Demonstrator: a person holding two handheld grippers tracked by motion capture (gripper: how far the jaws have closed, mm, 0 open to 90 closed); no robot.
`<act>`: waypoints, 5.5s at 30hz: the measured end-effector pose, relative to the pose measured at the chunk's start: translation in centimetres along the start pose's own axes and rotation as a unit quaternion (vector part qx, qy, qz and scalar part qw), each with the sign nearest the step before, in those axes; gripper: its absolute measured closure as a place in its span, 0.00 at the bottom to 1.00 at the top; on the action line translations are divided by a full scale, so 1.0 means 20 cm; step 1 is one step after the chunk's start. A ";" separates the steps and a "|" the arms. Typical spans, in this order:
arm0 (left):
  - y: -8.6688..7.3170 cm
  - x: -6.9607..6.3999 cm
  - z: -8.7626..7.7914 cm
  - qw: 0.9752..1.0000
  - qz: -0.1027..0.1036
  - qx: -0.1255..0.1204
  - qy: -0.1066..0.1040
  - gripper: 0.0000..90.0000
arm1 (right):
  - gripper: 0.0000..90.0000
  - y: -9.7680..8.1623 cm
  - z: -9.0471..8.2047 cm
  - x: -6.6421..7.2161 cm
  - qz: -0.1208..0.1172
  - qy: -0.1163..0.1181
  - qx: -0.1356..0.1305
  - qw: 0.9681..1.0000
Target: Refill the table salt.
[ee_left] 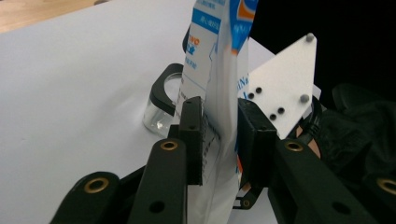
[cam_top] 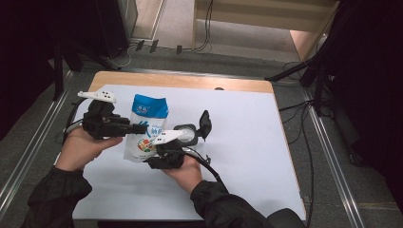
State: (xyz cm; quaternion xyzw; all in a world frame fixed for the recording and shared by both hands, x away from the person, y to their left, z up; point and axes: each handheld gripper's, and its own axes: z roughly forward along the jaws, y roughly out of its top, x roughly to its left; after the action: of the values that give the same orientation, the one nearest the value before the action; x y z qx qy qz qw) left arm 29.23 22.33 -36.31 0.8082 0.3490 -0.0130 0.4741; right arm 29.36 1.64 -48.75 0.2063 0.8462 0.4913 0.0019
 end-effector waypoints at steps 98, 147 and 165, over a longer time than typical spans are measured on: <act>0.02 0.04 0.35 0.996 -0.067 0.063 -0.019 0.98 | 0.65 -0.14 -0.10 0.05 0.037 0.006 -0.009 0.999; 0.04 0.03 0.40 0.995 -0.083 0.061 0.007 0.96 | 0.64 -0.13 -0.10 0.03 0.075 0.040 -0.025 0.996; 0.03 0.02 0.40 0.995 -0.080 0.063 0.004 0.91 | 0.67 -0.12 -0.10 0.02 0.089 0.058 -0.025 0.994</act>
State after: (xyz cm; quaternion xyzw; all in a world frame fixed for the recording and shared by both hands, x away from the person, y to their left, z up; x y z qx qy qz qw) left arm 32.47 16.13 -40.47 0.8058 0.4131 -0.0694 0.4185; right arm 27.73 -0.94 -49.64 0.2522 0.8103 0.5219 -0.0860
